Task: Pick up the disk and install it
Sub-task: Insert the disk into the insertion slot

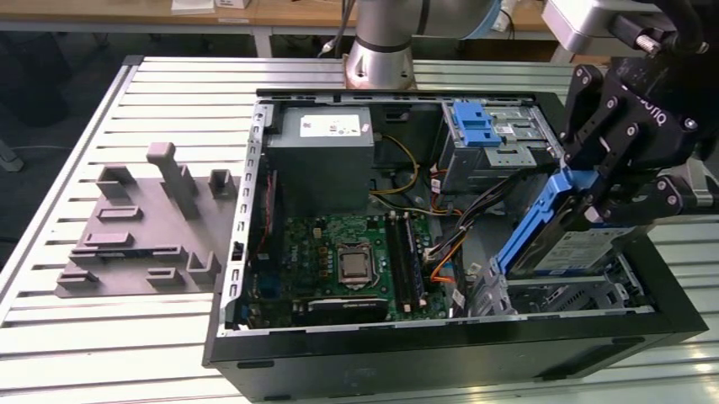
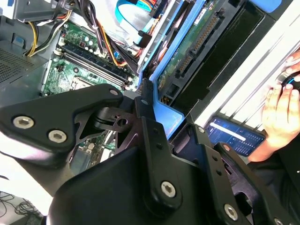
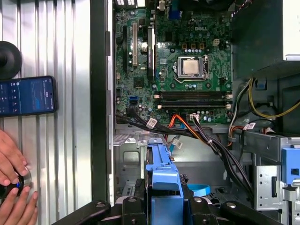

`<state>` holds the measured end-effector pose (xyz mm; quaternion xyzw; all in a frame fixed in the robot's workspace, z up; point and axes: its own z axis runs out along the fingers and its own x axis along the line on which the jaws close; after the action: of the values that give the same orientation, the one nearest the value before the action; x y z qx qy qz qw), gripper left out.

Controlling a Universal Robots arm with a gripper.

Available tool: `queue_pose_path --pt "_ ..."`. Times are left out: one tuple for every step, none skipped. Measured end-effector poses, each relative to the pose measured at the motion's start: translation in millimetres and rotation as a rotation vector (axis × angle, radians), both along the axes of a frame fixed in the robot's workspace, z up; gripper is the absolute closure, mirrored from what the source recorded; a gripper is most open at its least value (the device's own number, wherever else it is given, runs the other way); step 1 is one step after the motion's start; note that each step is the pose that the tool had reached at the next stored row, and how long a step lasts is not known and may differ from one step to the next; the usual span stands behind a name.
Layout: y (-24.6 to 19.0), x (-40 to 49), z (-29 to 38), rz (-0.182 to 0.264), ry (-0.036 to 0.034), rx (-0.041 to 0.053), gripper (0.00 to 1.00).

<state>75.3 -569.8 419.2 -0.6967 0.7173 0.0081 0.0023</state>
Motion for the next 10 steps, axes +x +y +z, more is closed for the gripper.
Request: queue_pose_path --pt "0.0 0.0 -0.4 0.000 0.0000 0.0000 0.64" --pt "0.0 0.0 -0.7 0.000 0.0000 0.0000 0.64" --pt "0.0 0.0 -1.1 0.000 0.0000 0.0001 0.64" --pt "0.0 0.0 -1.5 0.000 0.0000 0.0001 0.64" --pt "0.0 0.0 -1.9 0.000 0.0000 0.0001 0.64" --pt "0.0 0.0 -2.3 0.000 0.0000 0.0001 0.64" --pt "0.0 0.0 -2.7 0.000 0.0000 0.0000 0.64" --pt "0.0 0.0 -3.1 0.000 0.0000 0.0000 0.64" --pt "0.0 0.0 -3.5 0.000 0.0000 0.0001 0.64" --pt "0.0 0.0 -3.9 0.000 0.0000 0.0001 0.64"
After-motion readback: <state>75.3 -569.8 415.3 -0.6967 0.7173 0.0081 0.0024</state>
